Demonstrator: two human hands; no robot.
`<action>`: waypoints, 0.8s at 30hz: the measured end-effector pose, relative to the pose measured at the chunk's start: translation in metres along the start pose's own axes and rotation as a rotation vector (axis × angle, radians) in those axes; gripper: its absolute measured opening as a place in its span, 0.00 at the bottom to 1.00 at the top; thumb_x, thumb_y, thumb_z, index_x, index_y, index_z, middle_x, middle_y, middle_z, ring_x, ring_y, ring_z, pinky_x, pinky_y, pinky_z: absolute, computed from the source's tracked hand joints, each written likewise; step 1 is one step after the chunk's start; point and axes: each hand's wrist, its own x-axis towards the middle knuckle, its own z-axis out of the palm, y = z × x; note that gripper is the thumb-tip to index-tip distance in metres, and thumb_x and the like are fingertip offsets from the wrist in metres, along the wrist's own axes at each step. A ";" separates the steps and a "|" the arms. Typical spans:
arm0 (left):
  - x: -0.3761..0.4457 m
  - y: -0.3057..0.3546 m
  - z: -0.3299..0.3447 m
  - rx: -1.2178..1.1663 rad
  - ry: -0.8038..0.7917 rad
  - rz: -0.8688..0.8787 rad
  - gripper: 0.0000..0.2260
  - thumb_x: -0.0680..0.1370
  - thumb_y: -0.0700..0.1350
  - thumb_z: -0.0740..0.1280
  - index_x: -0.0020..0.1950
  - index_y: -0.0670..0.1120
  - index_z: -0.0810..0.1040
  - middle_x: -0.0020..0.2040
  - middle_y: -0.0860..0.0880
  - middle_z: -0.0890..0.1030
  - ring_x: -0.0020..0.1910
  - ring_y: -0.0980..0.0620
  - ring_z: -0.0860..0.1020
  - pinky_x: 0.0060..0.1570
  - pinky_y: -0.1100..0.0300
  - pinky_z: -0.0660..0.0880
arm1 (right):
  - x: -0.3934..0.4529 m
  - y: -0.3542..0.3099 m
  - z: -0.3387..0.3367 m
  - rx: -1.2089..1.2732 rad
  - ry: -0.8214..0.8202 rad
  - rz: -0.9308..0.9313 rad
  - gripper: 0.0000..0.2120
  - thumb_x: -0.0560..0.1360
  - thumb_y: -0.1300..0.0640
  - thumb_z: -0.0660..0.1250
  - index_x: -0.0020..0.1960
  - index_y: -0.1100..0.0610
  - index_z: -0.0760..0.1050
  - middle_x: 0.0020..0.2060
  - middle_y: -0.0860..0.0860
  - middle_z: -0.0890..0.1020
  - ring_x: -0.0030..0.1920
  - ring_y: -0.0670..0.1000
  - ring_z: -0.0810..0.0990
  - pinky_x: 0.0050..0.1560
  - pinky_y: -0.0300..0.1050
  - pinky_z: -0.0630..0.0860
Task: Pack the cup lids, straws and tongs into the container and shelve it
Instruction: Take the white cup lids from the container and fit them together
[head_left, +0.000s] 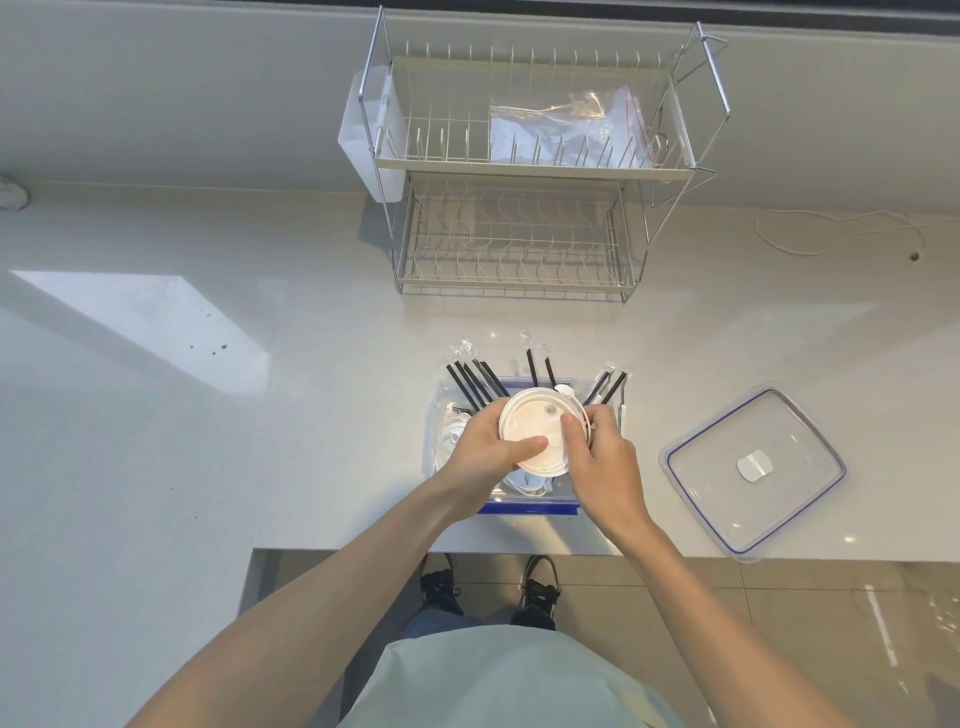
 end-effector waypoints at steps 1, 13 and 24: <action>0.000 0.000 0.001 -0.005 0.023 0.016 0.20 0.75 0.33 0.74 0.64 0.47 0.79 0.57 0.46 0.84 0.57 0.48 0.83 0.55 0.52 0.82 | -0.001 0.000 0.001 -0.004 -0.003 -0.004 0.14 0.85 0.45 0.57 0.64 0.52 0.70 0.49 0.47 0.82 0.42 0.44 0.83 0.30 0.34 0.76; -0.002 -0.007 0.002 -0.069 0.157 0.007 0.18 0.75 0.35 0.75 0.64 0.44 0.78 0.56 0.44 0.84 0.58 0.44 0.82 0.55 0.50 0.82 | 0.001 -0.002 0.008 0.073 -0.034 0.068 0.10 0.84 0.47 0.60 0.62 0.51 0.71 0.48 0.45 0.81 0.46 0.48 0.84 0.39 0.43 0.83; -0.010 0.015 -0.029 0.208 0.375 0.317 0.12 0.77 0.40 0.72 0.59 0.52 0.81 0.52 0.52 0.84 0.53 0.50 0.83 0.54 0.47 0.81 | -0.001 -0.070 0.025 0.332 -0.111 0.000 0.21 0.75 0.34 0.67 0.55 0.50 0.73 0.49 0.48 0.82 0.49 0.49 0.84 0.49 0.53 0.84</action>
